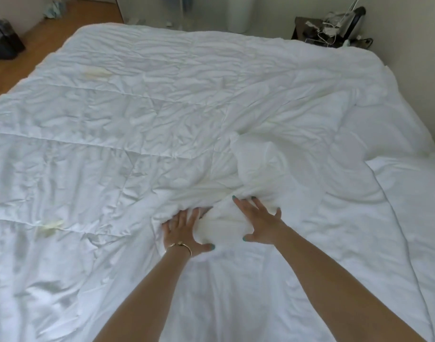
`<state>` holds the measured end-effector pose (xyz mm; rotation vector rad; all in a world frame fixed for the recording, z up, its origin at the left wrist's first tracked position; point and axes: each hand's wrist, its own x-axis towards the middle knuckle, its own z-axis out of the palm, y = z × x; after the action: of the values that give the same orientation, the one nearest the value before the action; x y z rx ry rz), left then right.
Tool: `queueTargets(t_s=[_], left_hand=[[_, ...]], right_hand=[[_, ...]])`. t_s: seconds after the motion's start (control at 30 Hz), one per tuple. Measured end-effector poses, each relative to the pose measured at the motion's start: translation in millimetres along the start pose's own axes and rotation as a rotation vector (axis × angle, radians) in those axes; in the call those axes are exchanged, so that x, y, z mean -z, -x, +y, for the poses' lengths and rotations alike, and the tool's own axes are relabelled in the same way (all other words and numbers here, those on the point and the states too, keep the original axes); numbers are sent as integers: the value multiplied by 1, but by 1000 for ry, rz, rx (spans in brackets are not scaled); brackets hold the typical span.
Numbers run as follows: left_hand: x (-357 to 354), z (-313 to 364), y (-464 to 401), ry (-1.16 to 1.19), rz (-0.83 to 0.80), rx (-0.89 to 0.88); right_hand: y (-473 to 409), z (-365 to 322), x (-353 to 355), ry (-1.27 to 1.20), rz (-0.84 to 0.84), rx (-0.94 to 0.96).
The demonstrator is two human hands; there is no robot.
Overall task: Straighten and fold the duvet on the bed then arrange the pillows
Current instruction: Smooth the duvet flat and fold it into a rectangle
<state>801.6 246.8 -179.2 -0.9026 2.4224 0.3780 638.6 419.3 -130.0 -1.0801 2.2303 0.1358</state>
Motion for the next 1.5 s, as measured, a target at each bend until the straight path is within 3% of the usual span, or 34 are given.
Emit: queueTargets(t_s=[0.2,0.4,0.6,0.7,0.8,0.87,0.93,1.03,1.1,1.17,1.23,1.3,1.4,1.5], left_hand=[[17,-6,-56,-119,-131,-28],[-26,-14,-65,-84,16,-182],[-38,-8,-84,-16,30,-164],[-30,-9,-87,-32,31,-173],[-16,-8,-70,-144,-50,-178],[-8,-2,-46,-208,-53,-184],[-8,8,-15,-271,35,-260],[-32,27,51,-311,126,-595],[-50,48,99,-229,-45,-734],[-65,72,137,-16,-264,-720],[-82,91,164,78,-322,-709],[-103,95,178,-32,-297,-706],[-115,79,185,-153,-199,-690],[-117,44,189,-181,-68,-638]], right_hand=[[-70,10,-14,143,-188,47],[-111,19,-46,142,-127,31],[-134,21,-54,137,-142,6],[-133,19,-49,117,-73,5],[-106,10,-51,108,122,54],[-80,5,-50,-31,138,79],[-47,7,-43,-159,35,90],[28,21,-40,-65,-138,91],[87,37,-46,37,-243,45],[137,55,-56,133,-355,-62],[175,71,-75,254,-415,-150],[205,79,-104,371,-428,-220],[226,60,-150,322,-355,-338],[226,2,-176,97,-120,-235]])
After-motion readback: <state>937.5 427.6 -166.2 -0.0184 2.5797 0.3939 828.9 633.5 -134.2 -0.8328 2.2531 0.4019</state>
